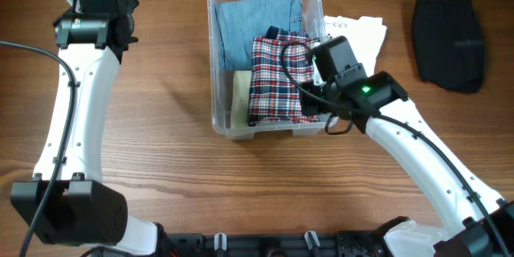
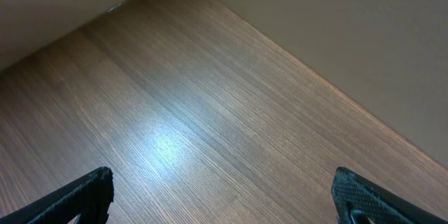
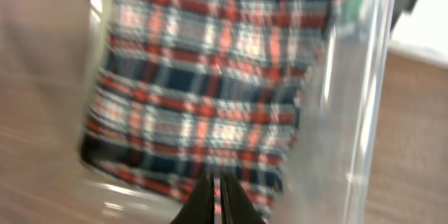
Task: Pack container
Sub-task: 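Press and tuck the plaid shirt into the box with the right gripper, then withdraw the right gripper and move it to the black garment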
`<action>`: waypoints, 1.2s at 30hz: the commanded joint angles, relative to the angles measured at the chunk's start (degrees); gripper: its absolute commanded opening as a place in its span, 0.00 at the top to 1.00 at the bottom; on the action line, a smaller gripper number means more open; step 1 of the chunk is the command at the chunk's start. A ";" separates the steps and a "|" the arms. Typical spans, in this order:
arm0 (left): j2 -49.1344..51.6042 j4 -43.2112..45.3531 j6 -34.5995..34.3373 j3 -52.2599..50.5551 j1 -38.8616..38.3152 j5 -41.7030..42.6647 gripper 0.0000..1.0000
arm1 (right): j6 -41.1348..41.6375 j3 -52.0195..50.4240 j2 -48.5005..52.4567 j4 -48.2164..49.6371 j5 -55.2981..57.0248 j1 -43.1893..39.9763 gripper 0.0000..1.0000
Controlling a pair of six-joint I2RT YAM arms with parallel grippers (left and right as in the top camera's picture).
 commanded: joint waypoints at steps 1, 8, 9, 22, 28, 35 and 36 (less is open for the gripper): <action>0.31 0.15 0.24 -0.07 0.22 -0.96 0.00 | 2.16 -0.68 0.63 -3.17 0.68 0.13 0.96; 0.31 0.15 0.26 -0.07 0.22 -0.96 0.00 | 2.62 -0.70 0.63 -8.70 -5.31 0.31 0.96; 0.31 0.15 0.24 -0.07 0.22 -0.98 0.00 | 2.62 -0.70 0.63 -9.16 -5.99 0.31 0.96; 0.31 0.15 0.24 -0.07 0.22 -0.98 0.00 | 5.18 -0.70 0.63 -13.81 -12.72 0.31 0.96; 0.31 0.15 0.24 -0.07 0.22 -0.96 0.00 | 5.86 -0.70 0.63 -14.38 -14.12 0.94 0.96; 0.31 0.15 0.26 -0.07 0.22 -0.96 0.00 | 5.60 -0.66 0.59 -12.24 -14.25 3.67 0.96; 0.31 0.15 0.24 -0.07 0.22 -0.96 0.00 | 5.38 -0.61 0.37 -10.95 -13.70 3.65 0.96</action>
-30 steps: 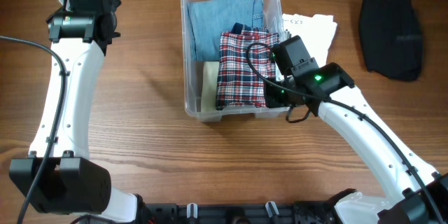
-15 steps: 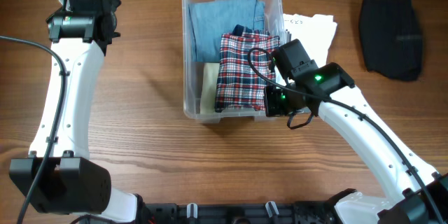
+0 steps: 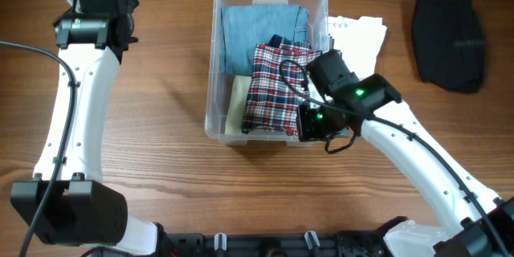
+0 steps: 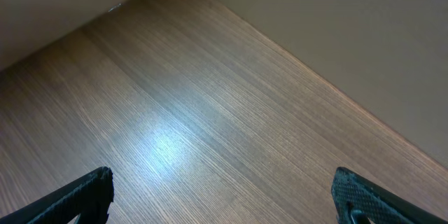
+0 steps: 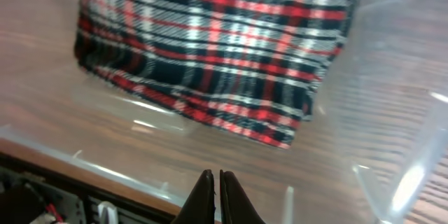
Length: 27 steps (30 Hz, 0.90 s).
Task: Pack container
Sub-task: 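Withdraw the right gripper and move it to the black garment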
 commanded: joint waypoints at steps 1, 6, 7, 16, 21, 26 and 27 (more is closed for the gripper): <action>0.31 0.15 0.24 -0.07 0.22 -0.96 0.00 | -0.07 -0.26 0.00 2.91 -1.11 1.09 0.96; 0.31 0.15 0.24 -0.07 0.22 -0.98 0.00 | -0.13 2.84 -2.73 9.27 3.28 -0.55 0.96; 0.31 0.15 0.26 -0.07 0.22 -0.96 0.00 | -0.13 3.48 -3.21 9.84 4.96 -0.98 0.96; 0.31 0.15 0.26 -0.07 0.22 -0.96 0.00 | -3.06 10.86 -8.17 10.62 19.21 -10.45 0.96; 0.31 0.15 0.26 -0.07 0.22 -0.96 0.00 | -3.37 11.98 -8.20 12.37 19.28 -27.52 0.96; 0.31 0.15 0.26 -0.07 0.22 -0.98 0.00 | -6.82 11.98 -6.88 16.72 18.23 -39.52 0.93; 0.31 0.15 0.24 -0.07 0.22 -0.96 0.00 | -7.48 11.98 -6.49 17.51 18.23 -41.48 0.91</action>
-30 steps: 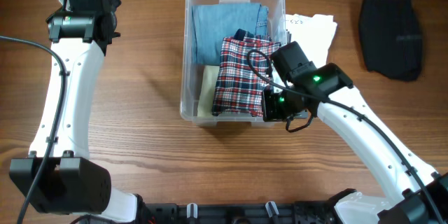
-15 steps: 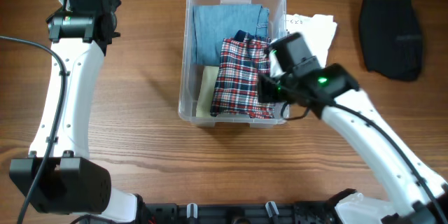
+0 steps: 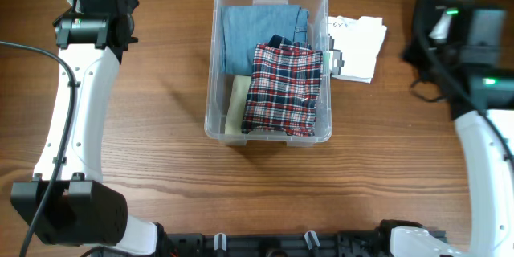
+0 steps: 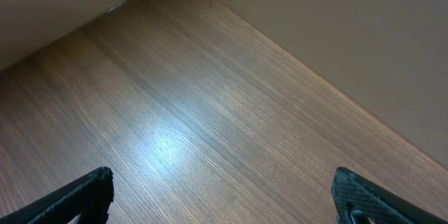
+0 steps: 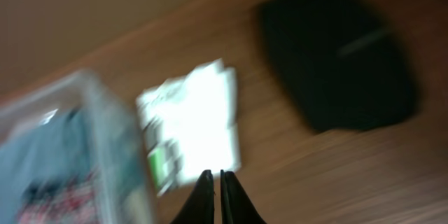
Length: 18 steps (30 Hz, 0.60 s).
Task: Pack container
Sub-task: 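Withdraw the right gripper and move it to the black garment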
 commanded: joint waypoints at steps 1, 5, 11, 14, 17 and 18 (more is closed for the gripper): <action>0.31 0.15 0.26 -0.07 0.22 -0.96 0.00 | -3.08 0.92 1.88 2.43 0.81 -7.17 0.89; 0.31 0.15 0.24 -0.07 0.22 -0.96 0.00 | -3.06 0.92 4.92 5.77 0.76 -14.16 0.68; 0.31 0.15 0.26 -0.07 0.22 -0.96 0.00 | -3.08 0.92 14.03 12.15 -5.49 -21.64 0.25; 0.31 0.15 0.24 -0.07 0.22 -0.96 0.00 | -3.34 0.90 19.08 13.94 -8.33 -23.87 0.11; 0.31 0.15 0.26 -0.07 0.22 -0.98 0.00 | -6.78 0.92 24.50 16.33 -10.58 -26.10 0.02; 0.31 0.15 0.26 -0.07 0.22 -0.96 0.00 | -8.11 0.92 26.03 17.35 -11.28 -26.62 0.01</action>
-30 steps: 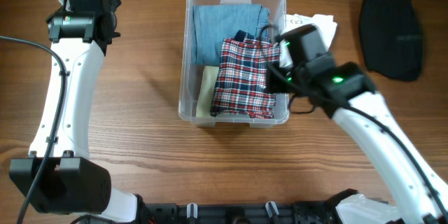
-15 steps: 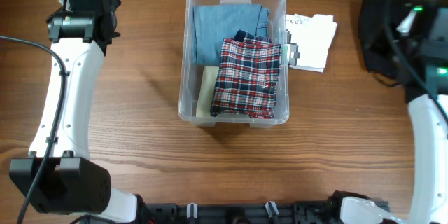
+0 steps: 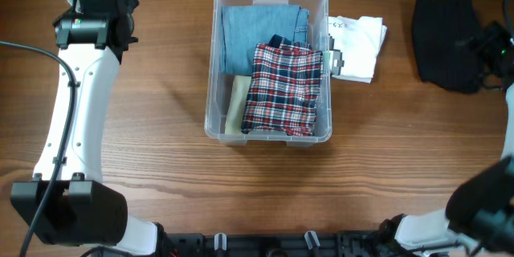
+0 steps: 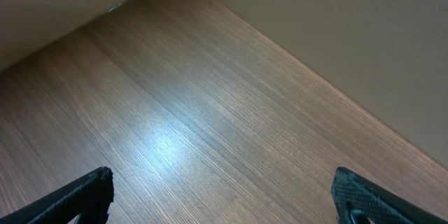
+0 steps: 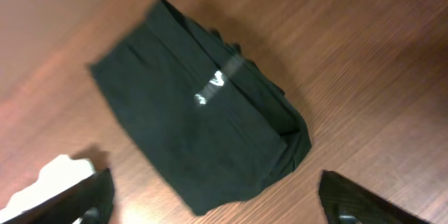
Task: Pack container
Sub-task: 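Withdraw the right gripper and move it to the black garment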
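Note:
A clear plastic bin stands mid-table holding a blue denim piece [image 3: 257,28], a red plaid cloth [image 3: 283,88] and a beige cloth [image 3: 236,104]. A white folded cloth [image 3: 355,37] lies just right of the bin. A black folded garment [image 3: 446,44] [image 5: 203,129] lies at the far right. My right gripper [image 5: 220,206] hovers over the black garment, open wide with nothing between its fingers. My left gripper [image 4: 220,199] is open over bare wood at the back left.
The left arm [image 3: 76,104] runs along the table's left side. The right arm [image 3: 491,48] shows only at the right edge. The white cloth's corner [image 5: 45,182] lies at the right wrist view's lower left. A wall borders the table behind the left gripper.
My right gripper has opened wide and now looks down on the black garment from close by. The right arm has moved further toward the table's right edge. The left arm has not moved.
My right gripper was shut against the bin's right side beside the plaid cloth, with the bin askew. Then the bin stood straighter and the gripper was at its front right corner. Then the arm was at the far right, still shut. Now it is open over the black garment.

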`<action>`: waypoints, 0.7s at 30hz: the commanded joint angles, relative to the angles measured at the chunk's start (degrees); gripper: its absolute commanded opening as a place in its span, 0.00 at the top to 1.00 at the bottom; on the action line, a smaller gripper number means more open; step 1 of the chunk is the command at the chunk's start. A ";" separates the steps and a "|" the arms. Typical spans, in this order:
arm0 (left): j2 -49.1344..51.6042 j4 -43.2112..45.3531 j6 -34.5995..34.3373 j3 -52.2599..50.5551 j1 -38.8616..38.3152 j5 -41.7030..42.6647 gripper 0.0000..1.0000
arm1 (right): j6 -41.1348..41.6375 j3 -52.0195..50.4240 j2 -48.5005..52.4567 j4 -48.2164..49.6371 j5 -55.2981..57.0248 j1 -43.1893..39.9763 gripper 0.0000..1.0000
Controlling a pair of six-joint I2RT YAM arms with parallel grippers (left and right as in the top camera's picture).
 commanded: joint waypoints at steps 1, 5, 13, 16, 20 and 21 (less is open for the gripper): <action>0.31 0.15 0.24 -0.07 0.22 -0.98 0.00 | -5.66 0.83 6.78 3.28 -5.68 -2.32 0.01; 0.31 0.17 0.24 -0.07 0.22 -0.96 0.00 | -12.41 0.85 11.52 8.76 -8.52 -2.64 0.00; 0.31 0.15 0.26 -0.07 0.22 -0.98 0.00 | -17.40 0.83 15.85 16.50 -9.60 -2.62 0.00; 0.31 0.15 0.24 -0.07 0.22 -0.96 0.00 | -20.00 0.83 17.86 18.60 -9.53 -2.67 0.00; 0.31 0.17 0.26 -0.07 0.22 -0.96 0.00 | -22.73 0.83 20.26 20.57 -9.35 -2.67 0.00; 0.31 0.15 0.26 -0.07 0.22 -0.96 0.00 | -23.08 0.83 20.98 21.16 -9.35 -2.64 0.00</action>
